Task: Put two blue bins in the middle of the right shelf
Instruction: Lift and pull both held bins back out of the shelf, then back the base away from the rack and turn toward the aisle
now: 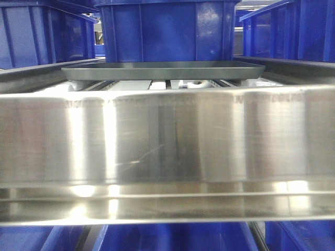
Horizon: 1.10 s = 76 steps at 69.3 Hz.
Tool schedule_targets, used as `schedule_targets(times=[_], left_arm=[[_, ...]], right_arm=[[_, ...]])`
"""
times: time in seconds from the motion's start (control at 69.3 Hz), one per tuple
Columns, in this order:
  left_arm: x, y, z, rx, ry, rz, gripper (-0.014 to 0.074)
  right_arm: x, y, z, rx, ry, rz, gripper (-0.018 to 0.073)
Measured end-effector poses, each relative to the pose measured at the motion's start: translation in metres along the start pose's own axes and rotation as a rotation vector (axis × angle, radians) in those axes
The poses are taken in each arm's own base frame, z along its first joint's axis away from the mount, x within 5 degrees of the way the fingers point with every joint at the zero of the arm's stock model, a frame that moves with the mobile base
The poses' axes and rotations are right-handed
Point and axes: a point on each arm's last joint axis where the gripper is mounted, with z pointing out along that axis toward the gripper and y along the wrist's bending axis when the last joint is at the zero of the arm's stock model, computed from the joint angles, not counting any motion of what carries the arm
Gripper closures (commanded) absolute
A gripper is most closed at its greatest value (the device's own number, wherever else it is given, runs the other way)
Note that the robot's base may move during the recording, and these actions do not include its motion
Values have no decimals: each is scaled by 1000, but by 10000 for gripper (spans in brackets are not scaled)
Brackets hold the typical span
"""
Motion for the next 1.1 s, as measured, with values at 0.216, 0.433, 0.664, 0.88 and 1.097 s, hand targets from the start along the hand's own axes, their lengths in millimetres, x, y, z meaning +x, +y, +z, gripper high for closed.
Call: schedule_targets(times=[0.216,0.433,0.664,0.88,1.097], left_arm=[[-4,0,0,9,-36,5,707],[-4,0,0,7,-42,8,707],[-4,0,0,7,-42,8,707],[-4,0,0,7,-42,8,707],[-4,0,0,7,-42,9,707]], right_arm=[[-1,0,0,1,-14,-4,721],[-2,0,0,-1,-17,-4,721],[-2,0,-1,-2,-19,-3,721],[-2,0,-1,-2,-19,-3,721],[-2,0,-1,-2,-19,-3,721]])
